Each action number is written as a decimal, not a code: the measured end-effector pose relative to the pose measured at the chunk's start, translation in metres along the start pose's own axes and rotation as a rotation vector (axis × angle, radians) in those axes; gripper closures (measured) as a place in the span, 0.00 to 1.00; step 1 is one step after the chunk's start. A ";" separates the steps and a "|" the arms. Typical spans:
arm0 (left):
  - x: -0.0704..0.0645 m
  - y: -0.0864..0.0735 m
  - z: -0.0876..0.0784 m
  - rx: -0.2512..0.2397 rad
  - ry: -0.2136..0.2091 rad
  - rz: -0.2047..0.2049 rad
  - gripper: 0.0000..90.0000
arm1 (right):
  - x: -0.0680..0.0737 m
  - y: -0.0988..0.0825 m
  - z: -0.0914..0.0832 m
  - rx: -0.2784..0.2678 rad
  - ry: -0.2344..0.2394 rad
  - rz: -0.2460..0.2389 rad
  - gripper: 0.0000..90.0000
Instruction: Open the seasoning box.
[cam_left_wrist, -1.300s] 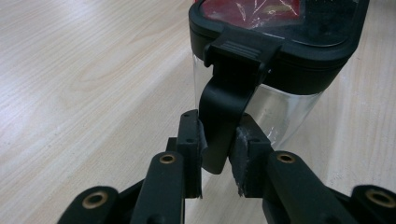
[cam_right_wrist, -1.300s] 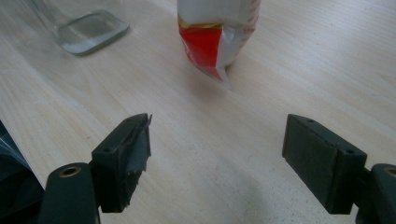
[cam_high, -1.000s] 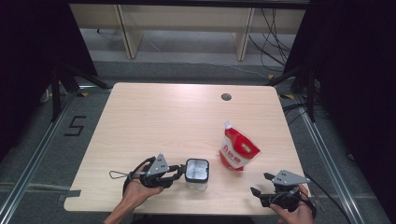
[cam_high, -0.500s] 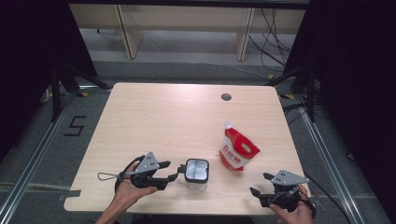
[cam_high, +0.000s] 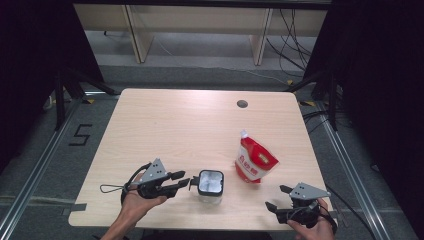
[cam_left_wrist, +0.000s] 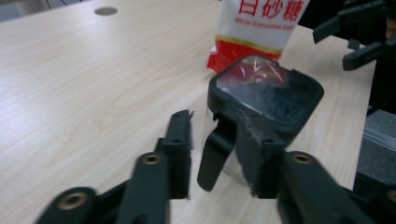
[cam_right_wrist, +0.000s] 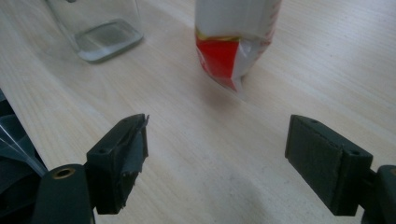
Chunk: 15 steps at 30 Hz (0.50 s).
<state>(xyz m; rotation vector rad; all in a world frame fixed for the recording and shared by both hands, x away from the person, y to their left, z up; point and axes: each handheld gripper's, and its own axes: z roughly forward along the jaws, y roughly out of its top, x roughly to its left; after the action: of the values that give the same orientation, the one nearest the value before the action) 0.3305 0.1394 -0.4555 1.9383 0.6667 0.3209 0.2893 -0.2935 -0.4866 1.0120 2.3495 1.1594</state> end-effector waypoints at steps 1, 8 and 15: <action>-0.001 0.001 0.001 -0.007 0.001 0.001 0.83 | 0.001 0.001 0.000 -0.005 0.002 -0.012 0.26; -0.005 0.009 0.013 -0.020 -0.002 -0.003 0.94 | 0.008 0.004 0.003 -0.006 0.033 -0.041 0.27; -0.005 0.009 0.019 -0.004 -0.014 0.024 0.97 | 0.012 0.004 0.003 -0.002 0.028 -0.032 0.29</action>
<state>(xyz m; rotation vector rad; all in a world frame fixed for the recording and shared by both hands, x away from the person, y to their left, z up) 0.3383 0.1195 -0.4556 1.9446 0.6336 0.3228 0.2844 -0.2821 -0.4850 0.9606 2.3768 1.1706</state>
